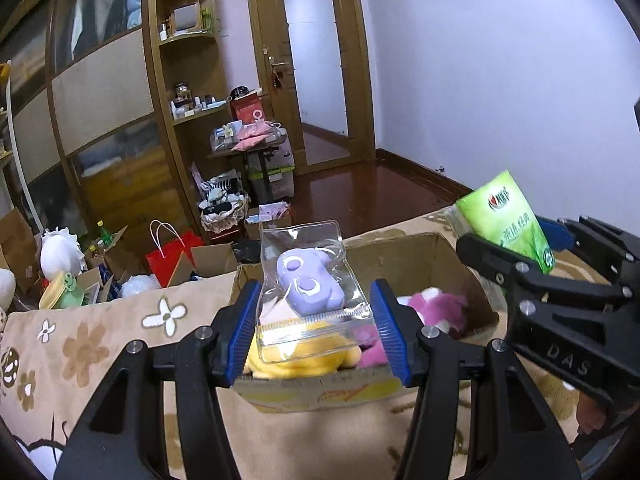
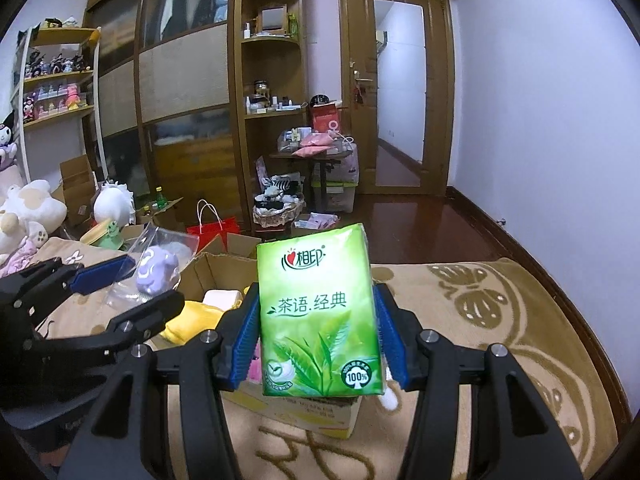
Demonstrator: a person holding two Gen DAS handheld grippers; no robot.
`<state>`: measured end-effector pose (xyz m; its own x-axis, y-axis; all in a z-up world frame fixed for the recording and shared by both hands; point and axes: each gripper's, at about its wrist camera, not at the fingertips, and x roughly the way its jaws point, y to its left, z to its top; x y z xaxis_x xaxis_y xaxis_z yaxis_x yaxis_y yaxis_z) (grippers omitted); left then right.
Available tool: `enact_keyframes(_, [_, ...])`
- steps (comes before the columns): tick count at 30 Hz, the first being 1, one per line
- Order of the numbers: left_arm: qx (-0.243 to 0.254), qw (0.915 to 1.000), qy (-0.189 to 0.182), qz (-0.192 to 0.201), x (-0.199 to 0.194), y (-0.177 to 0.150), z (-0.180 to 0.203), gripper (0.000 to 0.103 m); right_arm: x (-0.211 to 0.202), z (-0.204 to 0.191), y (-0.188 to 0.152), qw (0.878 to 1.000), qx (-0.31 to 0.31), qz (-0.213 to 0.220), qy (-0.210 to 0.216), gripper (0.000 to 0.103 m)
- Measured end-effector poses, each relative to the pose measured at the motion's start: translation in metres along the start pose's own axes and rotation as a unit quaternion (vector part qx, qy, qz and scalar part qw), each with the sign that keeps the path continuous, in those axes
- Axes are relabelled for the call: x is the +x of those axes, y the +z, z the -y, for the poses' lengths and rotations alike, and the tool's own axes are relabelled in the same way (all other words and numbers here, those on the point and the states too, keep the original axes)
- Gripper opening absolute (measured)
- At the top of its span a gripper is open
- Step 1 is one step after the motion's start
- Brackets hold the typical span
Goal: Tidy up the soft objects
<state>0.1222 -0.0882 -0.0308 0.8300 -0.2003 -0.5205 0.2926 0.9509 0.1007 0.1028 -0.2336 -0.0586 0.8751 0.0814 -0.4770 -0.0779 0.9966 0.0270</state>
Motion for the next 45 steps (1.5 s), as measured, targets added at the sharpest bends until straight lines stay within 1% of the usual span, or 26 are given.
enact_keyframes(4, [-0.005, 1.0000, 0.003, -0.002, 0.010, 0.001, -0.007, 0.055, 0.012, 0.003, 0.000, 1.000, 0.004, -0.007, 0.005, 0.057])
enact_keyframes(11, [-0.010, 0.9996, -0.002, -0.024, 0.033, -0.002, -0.014, 0.053, 0.035, 0.016, -0.011, 0.998, 0.035, -0.033, 0.030, 0.057])
enact_keyframes(19, [-0.023, 0.9982, -0.006, -0.056, 0.054, -0.010, -0.020, 0.053, 0.056, 0.020, -0.023, 0.996, 0.048, -0.055, 0.049, 0.059])
enact_keyframes(27, [-0.032, 0.9963, 0.012, -0.078, 0.056, -0.017, -0.028, 0.056, 0.063, 0.022, -0.027, 0.994, 0.057, -0.066, 0.059, 0.061])
enact_keyframes(28, [-0.030, 0.9962, 0.015, -0.081, 0.054, -0.018, -0.028, 0.057, 0.063, 0.022, -0.027, 0.994, 0.057, -0.066, 0.059, 0.066])
enact_keyframes(29, [-0.027, 0.9962, 0.017, -0.081, 0.052, -0.019, -0.028, 0.063, 0.061, 0.022, -0.026, 0.995, 0.055, -0.063, 0.054, 0.072])
enact_keyframes(33, [-0.018, 0.9972, 0.025, -0.069, 0.037, -0.020, -0.026, 0.075, 0.049, 0.019, -0.022, 0.996, 0.051, -0.050, 0.045, 0.082])
enact_keyframes(35, [-0.016, 0.9974, 0.031, -0.063, 0.030, -0.020, -0.026, 0.076, 0.042, 0.020, -0.019, 0.997, 0.056, -0.043, 0.043, 0.091])
enact_keyframes(37, [-0.012, 0.9976, 0.032, -0.060, 0.022, -0.019, -0.026, 0.078, 0.033, 0.021, -0.018, 0.997, 0.060, -0.037, 0.039, 0.093])
enact_keyframes(38, [-0.011, 0.9978, 0.032, -0.057, 0.018, -0.019, -0.026, 0.082, 0.028, 0.022, -0.017, 0.997, 0.060, -0.037, 0.036, 0.094])
enact_keyframes(39, [-0.011, 0.9980, 0.034, -0.053, 0.013, -0.019, -0.026, 0.093, 0.025, 0.021, -0.016, 0.997, 0.060, -0.037, 0.034, 0.094])
enact_keyframes(40, [-0.012, 0.9983, 0.037, -0.045, 0.007, -0.019, -0.025, 0.096, 0.021, 0.022, -0.016, 0.997, 0.059, -0.037, 0.032, 0.096])
enact_keyframes(41, [-0.013, 0.9985, 0.040, -0.034, -0.001, -0.019, -0.025, 0.099, 0.016, 0.021, -0.015, 0.997, 0.058, -0.036, 0.029, 0.101])
enact_keyframes(42, [-0.015, 0.9987, 0.041, -0.028, -0.007, -0.019, -0.026, 0.099, 0.011, 0.021, -0.015, 0.997, 0.057, -0.033, 0.027, 0.103])
enact_keyframes(45, [-0.020, 0.9988, 0.038, -0.024, -0.022, -0.021, -0.027, 0.100, -0.005, 0.020, -0.012, 0.998, 0.052, -0.025, 0.021, 0.103])
